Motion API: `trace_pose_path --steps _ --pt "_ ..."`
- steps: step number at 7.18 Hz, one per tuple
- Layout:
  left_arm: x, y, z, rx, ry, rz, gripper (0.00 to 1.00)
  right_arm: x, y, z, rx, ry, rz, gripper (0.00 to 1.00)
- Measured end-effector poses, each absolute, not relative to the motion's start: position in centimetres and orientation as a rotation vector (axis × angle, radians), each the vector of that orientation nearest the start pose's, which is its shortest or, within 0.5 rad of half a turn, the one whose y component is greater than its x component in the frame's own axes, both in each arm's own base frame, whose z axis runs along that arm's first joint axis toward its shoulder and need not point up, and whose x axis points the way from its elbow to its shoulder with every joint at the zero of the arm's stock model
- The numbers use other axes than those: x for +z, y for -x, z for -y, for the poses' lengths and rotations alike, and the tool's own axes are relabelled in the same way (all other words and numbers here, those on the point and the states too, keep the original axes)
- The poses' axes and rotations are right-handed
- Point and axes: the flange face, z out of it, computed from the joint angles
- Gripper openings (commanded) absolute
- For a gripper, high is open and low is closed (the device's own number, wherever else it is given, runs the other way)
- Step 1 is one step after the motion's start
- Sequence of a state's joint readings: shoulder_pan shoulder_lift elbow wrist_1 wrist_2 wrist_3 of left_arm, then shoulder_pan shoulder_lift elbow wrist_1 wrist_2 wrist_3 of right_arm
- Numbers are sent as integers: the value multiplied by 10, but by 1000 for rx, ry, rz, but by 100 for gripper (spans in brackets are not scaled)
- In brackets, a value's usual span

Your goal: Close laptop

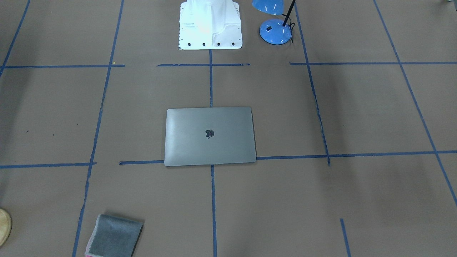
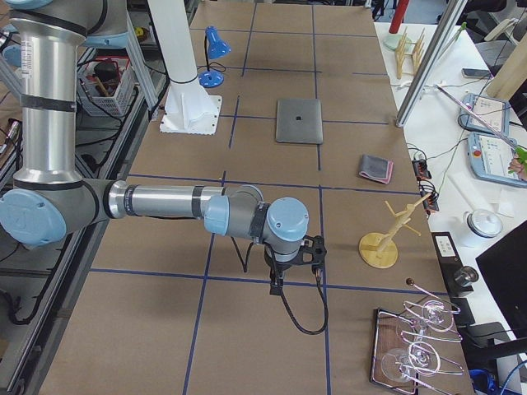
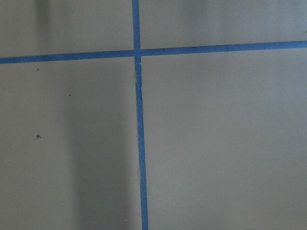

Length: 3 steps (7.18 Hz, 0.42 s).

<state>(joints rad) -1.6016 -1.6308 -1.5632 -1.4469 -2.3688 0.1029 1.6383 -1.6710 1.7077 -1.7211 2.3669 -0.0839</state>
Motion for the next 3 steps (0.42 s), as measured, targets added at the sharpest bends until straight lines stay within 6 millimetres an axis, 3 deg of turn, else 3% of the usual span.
trace_pose_path --steps 3 --pt "643 78 509 39 16 -801 100 648 -92 438 28 40 802 100"
